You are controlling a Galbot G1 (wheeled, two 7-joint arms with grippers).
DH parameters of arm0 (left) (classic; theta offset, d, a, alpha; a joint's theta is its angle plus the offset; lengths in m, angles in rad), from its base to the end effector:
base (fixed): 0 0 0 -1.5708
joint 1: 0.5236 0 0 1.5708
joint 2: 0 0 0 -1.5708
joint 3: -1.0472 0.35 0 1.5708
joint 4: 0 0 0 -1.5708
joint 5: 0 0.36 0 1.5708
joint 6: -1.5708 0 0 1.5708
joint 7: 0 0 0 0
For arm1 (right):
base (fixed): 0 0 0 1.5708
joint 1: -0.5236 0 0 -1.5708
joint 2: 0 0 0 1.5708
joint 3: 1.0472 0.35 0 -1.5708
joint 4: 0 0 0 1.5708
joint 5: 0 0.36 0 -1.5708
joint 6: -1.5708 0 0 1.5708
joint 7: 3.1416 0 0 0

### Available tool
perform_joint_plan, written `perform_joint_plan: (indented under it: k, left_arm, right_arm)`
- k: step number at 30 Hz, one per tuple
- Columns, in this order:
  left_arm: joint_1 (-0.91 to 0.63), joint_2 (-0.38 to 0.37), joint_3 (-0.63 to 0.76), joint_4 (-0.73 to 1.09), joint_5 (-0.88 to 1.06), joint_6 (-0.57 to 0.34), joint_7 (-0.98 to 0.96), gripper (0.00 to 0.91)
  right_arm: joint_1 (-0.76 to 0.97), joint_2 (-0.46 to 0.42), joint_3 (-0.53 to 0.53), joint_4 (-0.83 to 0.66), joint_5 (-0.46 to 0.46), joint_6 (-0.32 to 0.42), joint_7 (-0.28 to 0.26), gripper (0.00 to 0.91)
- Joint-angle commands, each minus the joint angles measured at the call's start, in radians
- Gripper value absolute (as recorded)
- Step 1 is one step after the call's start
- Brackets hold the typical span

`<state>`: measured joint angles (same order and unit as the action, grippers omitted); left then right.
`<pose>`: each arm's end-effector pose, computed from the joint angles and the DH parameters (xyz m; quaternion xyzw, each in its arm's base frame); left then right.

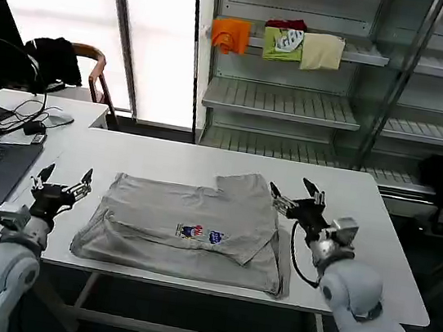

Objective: Fold and organize the clothes.

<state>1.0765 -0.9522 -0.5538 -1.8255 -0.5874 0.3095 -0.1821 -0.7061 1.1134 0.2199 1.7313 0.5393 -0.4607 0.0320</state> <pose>0.3421 0.1589 -0.2153 0.0342 -0.9975 -0.0305 0.0532 0.4231 -0.0338 -0.1781 0.1615 -0.9848 0.0191 0.0610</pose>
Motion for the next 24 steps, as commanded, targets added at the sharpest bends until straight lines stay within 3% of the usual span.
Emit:
perform_joint_plan:
  k: [1, 4, 5, 10, 13, 17, 24]
  left_arm:
    - [-0.223, 0.03, 0.137, 0.144, -0.063, 0.174, 0.034, 0.907]
    - [-0.271, 0.036, 0.183, 0.179, -0.09, 0.231, 0.04, 0.907]
    - [-0.287, 0.037, 0.195, 0.195, -0.099, 0.266, 0.046, 0.907]
    - [-0.367, 0.041, 0.266, 0.287, -0.104, 0.269, 0.069, 0.907]
    - [-0.415, 0.037, 0.313, 0.353, -0.091, 0.27, 0.097, 0.907]
    - [-0.477, 0.021, 0.35, 0.421, -0.069, 0.27, 0.13, 0.907]
    - [-0.579, -0.015, 0.382, 0.615, -0.03, 0.27, 0.205, 0.907]
  right_arm:
    - [0.27, 0.035, -0.099, -0.3, 0.021, -0.039, -0.049, 0.907]
    - [0.373, 0.054, -0.15, -0.432, 0.008, -0.117, -0.104, 0.907]
    - [0.395, 0.064, -0.165, -0.484, 0.0, -0.117, -0.113, 0.907]
    - [0.482, 0.13, -0.185, -0.691, -0.077, -0.118, -0.152, 0.907]
    - [0.507, 0.166, -0.167, -0.784, -0.164, -0.118, -0.212, 0.907]
    - [0.521, 0.191, -0.146, -0.849, -0.228, -0.116, -0.262, 0.907]
    - [0.536, 0.22, -0.135, -0.916, -0.282, -0.086, -0.298, 0.907]
